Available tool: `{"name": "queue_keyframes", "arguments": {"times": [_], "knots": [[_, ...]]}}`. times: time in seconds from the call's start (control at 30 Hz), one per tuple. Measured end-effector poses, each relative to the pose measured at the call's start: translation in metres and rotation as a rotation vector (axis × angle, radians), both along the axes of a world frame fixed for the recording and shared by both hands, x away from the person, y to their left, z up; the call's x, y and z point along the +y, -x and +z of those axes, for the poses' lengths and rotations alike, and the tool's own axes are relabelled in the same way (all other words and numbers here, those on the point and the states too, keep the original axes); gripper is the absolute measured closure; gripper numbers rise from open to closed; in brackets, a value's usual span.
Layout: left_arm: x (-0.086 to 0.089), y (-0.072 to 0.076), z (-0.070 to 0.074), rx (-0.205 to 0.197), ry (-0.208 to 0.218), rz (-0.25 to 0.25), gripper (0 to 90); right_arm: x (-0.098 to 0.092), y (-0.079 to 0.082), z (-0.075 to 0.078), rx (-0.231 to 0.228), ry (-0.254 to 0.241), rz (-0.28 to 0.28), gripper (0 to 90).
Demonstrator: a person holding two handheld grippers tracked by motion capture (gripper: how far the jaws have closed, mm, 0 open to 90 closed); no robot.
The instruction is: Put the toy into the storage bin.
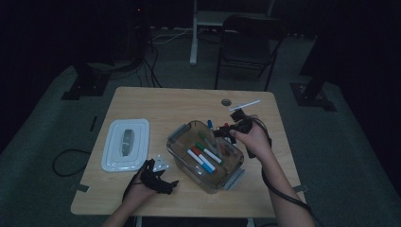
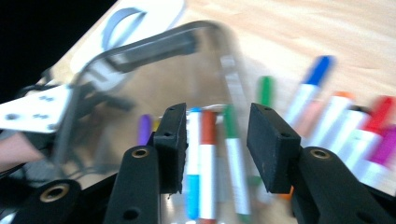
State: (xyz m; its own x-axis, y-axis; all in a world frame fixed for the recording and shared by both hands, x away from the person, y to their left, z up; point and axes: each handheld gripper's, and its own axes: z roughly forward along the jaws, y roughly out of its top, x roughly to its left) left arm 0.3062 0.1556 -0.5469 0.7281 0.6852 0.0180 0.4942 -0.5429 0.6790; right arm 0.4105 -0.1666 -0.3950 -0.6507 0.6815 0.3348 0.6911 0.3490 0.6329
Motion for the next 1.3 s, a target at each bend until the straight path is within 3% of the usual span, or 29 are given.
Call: {"name": "queue_keyframes", "arguments": {"times": [0.17,0.2,0.3,0.43,0.53,0.7,0.97,1.13,1.3], "knots": [[0.0,0.0,0.0,-0.001,-0.001,0.0,0.5,-0.03,-0.01,-0.01,0.007,-0.004,-0.098,56.6],[0.0,0.0,0.0,0.0,0.0,0.0,0.5,-0.043,-0.016,-0.021,0.029,0.011,-0.144,57.6],[0.0,0.0,0.0,0.0,-0.003,-0.001,0.5,-0.056,-0.026,-0.043,0.07,0.043,-0.207,58.8],[0.0,0.0,0.0,0.0,-0.003,-0.001,0.5,-0.065,-0.038,-0.074,0.133,0.082,-0.271,59.6],[0.0,0.0,0.0,0.0,-0.003,-0.001,0.5,-0.065,-0.045,-0.097,0.164,0.103,-0.287,59.3],[0.0,0.0,0.0,0.0,-0.002,-0.001,0.5,-0.06,-0.054,-0.118,0.191,0.142,-0.308,59.8],[0.0,0.0,0.0,0.0,-0.003,-0.001,0.5,-0.059,-0.06,-0.122,0.214,0.167,-0.366,75.0],[0.0,0.0,0.0,0.0,-0.003,-0.001,0.6,-0.062,-0.06,-0.121,0.23,0.166,-0.401,76.5],[0.0,0.0,0.0,0.0,-0.002,-0.001,0.5,-0.075,-0.054,-0.105,0.213,0.086,-0.416,76.6]]}}
